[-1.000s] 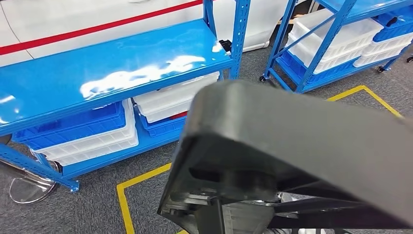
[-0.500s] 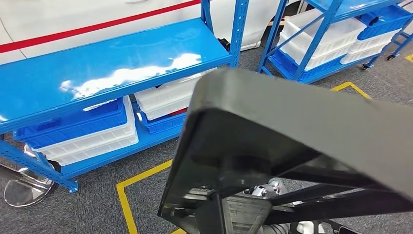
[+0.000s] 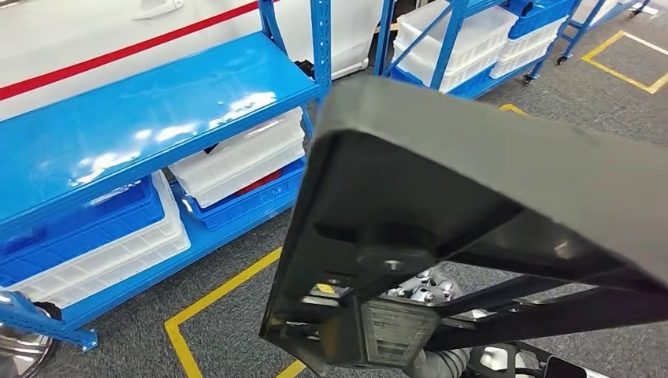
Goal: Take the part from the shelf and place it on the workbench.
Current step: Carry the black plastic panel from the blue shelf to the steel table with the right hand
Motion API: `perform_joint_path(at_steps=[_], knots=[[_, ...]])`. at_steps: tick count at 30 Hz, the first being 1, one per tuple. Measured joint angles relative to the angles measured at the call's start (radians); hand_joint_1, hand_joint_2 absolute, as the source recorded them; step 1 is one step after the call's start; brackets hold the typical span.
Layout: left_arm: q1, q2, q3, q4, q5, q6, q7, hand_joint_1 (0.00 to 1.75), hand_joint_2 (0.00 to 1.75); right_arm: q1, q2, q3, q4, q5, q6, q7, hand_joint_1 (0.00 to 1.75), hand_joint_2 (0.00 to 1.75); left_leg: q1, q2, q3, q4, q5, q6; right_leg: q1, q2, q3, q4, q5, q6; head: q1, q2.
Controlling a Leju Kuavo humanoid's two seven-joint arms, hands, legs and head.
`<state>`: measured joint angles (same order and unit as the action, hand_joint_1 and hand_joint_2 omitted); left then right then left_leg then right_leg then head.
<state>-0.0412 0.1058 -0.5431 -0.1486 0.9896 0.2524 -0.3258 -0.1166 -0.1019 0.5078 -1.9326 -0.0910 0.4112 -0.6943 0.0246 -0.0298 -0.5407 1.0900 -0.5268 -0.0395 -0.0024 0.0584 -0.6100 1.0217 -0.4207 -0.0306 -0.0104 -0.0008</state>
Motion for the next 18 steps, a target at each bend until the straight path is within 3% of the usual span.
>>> perform_joint_path(at_steps=[2, 3, 5, 7, 9, 11, 12, 14, 16, 18], knots=[[-0.002, 0.002, 0.0, 0.0, 0.002, 0.01, 0.0, 0.0, 1.75, 0.001, 0.0, -0.001, 0.0, -0.013, 0.001, 0.0, 1.71, 1.75, 0.003, -0.033, 0.026, -0.068, 0.016, 0.005, -0.002, 0.019, -0.016, 0.014, 0.003, 0.015, 0.0, 0.0], [-0.003, 0.002, 0.0, 0.001, 0.002, 0.019, 0.0, 0.0, 1.75, 0.002, 0.0, -0.002, 0.001, -0.021, 0.002, 0.0, 1.71, 1.75, 0.0, -0.035, 0.026, -0.071, 0.013, 0.011, -0.002, 0.029, -0.023, 0.016, 0.007, 0.024, 0.0, 0.0], [-0.006, 0.002, 0.0, 0.001, 0.003, 0.04, 0.0, 0.0, 1.75, 0.007, 0.0, -0.007, 0.002, -0.036, 0.004, 0.0, 1.71, 1.75, -0.001, -0.014, 0.023, -0.073, 0.022, 0.03, -0.005, 0.036, -0.031, 0.017, 0.013, 0.038, 0.0, 0.0], [-0.009, 0.002, 0.0, 0.001, 0.003, 0.057, 0.0, 0.0, 1.75, 0.01, 0.0, -0.012, 0.002, -0.047, 0.006, 0.0, 1.71, 1.75, 0.0, 0.01, 0.02, -0.079, 0.033, 0.046, -0.005, 0.001, -0.054, 0.062, -0.019, 0.047, 0.002, 0.0], [-0.007, 0.004, 0.0, 0.001, 0.004, 0.069, 0.0, 0.0, 1.75, 0.01, 0.0, -0.017, 0.006, -0.056, 0.011, 0.0, 1.71, 1.75, -0.005, 0.033, 0.013, -0.079, 0.038, 0.054, -0.007, -0.04, -0.104, 0.179, -0.089, 0.053, 0.004, 0.0], [-0.004, 0.007, 0.0, 0.001, 0.005, 0.079, 0.002, 0.0, 1.75, 0.012, 0.0, -0.021, 0.012, -0.061, 0.02, 0.0, 1.71, 1.75, -0.009, 0.059, 0.007, -0.077, 0.039, 0.056, -0.01, -0.049, -0.143, 0.284, -0.13, 0.056, 0.004, 0.0], [-0.004, 0.009, 0.0, 0.002, 0.006, 0.083, 0.003, 0.0, 1.75, 0.013, 0.0, -0.023, 0.015, -0.062, 0.024, 0.0, 1.71, 1.75, -0.01, 0.071, 0.005, -0.075, 0.04, 0.056, -0.011, -0.052, -0.139, 0.29, -0.126, 0.056, 0.004, 0.0], [-0.006, 0.011, 0.0, 0.002, 0.009, 0.088, 0.005, 0.0, 1.75, 0.014, 0.0, -0.026, 0.02, -0.062, 0.03, 0.0, 1.71, 1.75, -0.012, 0.093, 0.005, -0.074, 0.039, 0.054, -0.01, -0.067, -0.073, 0.189, -0.077, 0.051, 0.004, 0.0], [-0.008, 0.012, 0.0, 0.002, 0.011, 0.09, 0.006, 0.0, 1.75, 0.012, 0.0, -0.029, 0.021, -0.063, 0.033, 0.0, 1.71, 1.75, -0.016, 0.11, 0.007, -0.074, 0.037, 0.047, -0.001, -0.103, -0.001, 0.062, -0.044, 0.039, 0.004, 0.0], [-0.009, 0.015, 0.0, 0.002, 0.012, 0.092, 0.006, 0.0, 1.75, 0.012, 0.0, -0.03, 0.022, -0.064, 0.037, 0.0, 1.71, 1.75, -0.019, 0.126, 0.008, -0.074, 0.036, 0.036, 0.009, -0.116, 0.017, 0.018, -0.043, 0.026, 0.003, 0.0]])
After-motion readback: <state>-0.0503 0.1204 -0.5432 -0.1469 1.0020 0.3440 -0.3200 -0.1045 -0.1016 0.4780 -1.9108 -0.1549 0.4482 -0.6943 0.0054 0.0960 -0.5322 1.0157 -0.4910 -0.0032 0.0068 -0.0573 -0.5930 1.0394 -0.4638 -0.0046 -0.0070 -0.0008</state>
